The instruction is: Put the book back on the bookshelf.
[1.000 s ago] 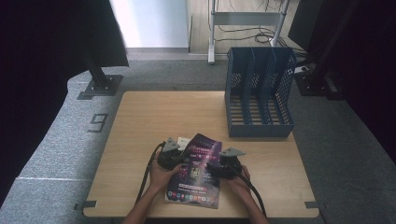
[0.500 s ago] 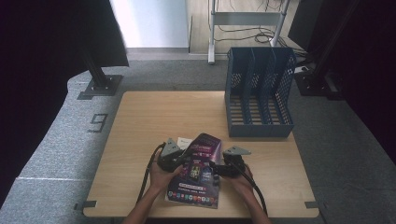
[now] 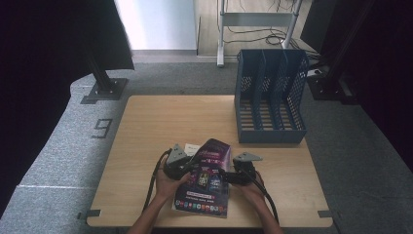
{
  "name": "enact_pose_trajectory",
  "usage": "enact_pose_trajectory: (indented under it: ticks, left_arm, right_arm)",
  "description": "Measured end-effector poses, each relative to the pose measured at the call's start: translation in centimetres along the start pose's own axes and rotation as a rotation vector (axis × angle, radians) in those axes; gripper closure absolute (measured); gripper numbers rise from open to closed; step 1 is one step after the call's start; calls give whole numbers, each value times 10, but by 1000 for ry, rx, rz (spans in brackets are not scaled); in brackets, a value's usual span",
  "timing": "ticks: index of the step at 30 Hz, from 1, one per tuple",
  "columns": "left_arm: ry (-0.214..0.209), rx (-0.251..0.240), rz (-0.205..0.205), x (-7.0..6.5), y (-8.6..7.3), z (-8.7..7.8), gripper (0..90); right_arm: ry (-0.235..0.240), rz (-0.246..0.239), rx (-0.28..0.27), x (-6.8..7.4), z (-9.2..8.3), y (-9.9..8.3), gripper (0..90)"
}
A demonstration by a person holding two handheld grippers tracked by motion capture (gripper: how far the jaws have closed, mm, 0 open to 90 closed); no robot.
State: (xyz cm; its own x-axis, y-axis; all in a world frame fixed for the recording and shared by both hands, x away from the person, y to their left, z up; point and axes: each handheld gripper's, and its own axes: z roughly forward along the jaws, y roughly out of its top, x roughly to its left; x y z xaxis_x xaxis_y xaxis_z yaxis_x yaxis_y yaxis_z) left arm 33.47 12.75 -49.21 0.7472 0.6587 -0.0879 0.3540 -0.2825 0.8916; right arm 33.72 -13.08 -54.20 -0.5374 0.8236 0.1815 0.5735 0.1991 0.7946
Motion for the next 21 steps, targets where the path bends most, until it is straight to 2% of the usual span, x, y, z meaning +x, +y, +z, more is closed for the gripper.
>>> enact_pose_trajectory:
  ticks: [21]
  left_arm:
    - [-42, -52, 18, -7, 9, -12, 876]
  right_arm:
    - [22, 1, -25, 0, -3, 2, 232]
